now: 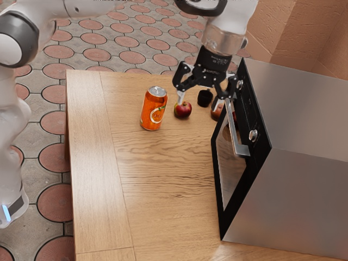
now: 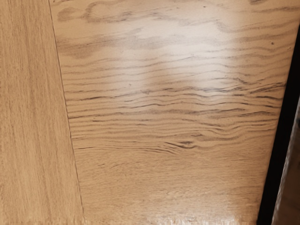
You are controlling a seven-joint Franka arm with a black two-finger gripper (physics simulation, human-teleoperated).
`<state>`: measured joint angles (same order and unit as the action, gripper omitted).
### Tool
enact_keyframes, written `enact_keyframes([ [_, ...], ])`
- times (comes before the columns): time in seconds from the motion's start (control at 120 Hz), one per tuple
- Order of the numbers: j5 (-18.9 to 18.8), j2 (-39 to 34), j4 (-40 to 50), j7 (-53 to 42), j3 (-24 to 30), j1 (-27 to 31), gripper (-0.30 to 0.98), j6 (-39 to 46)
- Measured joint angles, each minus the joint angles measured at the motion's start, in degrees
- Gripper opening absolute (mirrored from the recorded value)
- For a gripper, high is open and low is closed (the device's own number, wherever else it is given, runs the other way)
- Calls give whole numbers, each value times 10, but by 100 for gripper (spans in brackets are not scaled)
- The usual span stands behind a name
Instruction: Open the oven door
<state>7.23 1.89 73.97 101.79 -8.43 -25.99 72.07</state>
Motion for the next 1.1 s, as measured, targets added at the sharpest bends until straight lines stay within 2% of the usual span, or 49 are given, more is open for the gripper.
enact_keyframes([
  [0.092, 2, -5, 0, 22, -1, -10, 69, -2],
  [0.217, 6, -11, -2, 49, 1, 14, 69, -3],
  [0.367, -3, -66, 2, 81, 4, 42, 69, -4],
  [0.383, -10, -79, 14, 84, 16, 49, 69, -2],
  [0.425, -32, -119, 62, 92, 95, 94, 69, 14],
  [0.467, -50, -136, 86, 98, 154, 112, 69, 34],
  [0.558, -74, -137, 107, 106, 198, 128, 69, 88],
  [0.8, -90, -171, 221, 106, 207, 143, 69, 228],
  [1.1, -102, -153, 232, 73, 208, 166, 69, 342],
])
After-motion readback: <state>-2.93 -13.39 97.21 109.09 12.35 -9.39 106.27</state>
